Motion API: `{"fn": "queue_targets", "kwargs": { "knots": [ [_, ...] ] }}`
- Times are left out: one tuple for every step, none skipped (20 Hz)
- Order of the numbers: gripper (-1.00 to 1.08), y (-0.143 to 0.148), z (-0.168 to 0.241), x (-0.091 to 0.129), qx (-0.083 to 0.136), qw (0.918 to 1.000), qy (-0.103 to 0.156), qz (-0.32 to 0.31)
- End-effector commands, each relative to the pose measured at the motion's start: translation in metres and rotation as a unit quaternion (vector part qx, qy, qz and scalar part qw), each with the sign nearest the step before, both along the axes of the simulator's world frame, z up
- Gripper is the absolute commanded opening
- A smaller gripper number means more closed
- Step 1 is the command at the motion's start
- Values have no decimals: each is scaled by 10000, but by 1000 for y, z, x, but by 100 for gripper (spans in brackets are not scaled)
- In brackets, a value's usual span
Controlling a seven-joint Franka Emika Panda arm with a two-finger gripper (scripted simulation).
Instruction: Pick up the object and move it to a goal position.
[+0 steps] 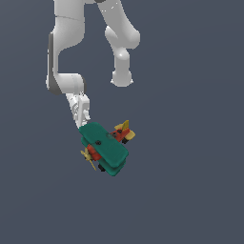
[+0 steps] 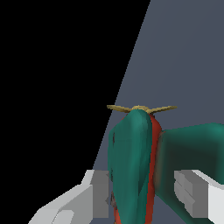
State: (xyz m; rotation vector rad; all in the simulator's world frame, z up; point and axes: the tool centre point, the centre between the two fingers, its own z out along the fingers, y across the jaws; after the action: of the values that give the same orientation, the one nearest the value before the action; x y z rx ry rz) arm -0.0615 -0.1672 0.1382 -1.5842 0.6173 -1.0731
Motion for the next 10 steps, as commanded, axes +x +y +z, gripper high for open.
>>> {"fn": "queue_targets", "kwargs": {
  "knots": [
    [28, 5, 0, 8, 1, 10000, -3, 4],
    [28, 7, 0, 12, 4, 10000, -4, 0],
    [28, 10, 0, 16, 4, 10000, -4, 0],
    [28, 12, 0, 19, 7, 10000, -5, -3],
    [28, 13, 0, 22, 7, 10000, -5, -3],
    [28, 14, 0, 23, 11, 10000, -6, -6],
    [28, 14, 0, 23, 11, 10000, -6, -6],
    [-100, 14, 0, 23, 11, 10000, -6, -6],
    [-100, 14, 0, 23, 11, 10000, -6, -6],
    [-100, 14, 0, 23, 11, 10000, -6, -6]
  ]
}}
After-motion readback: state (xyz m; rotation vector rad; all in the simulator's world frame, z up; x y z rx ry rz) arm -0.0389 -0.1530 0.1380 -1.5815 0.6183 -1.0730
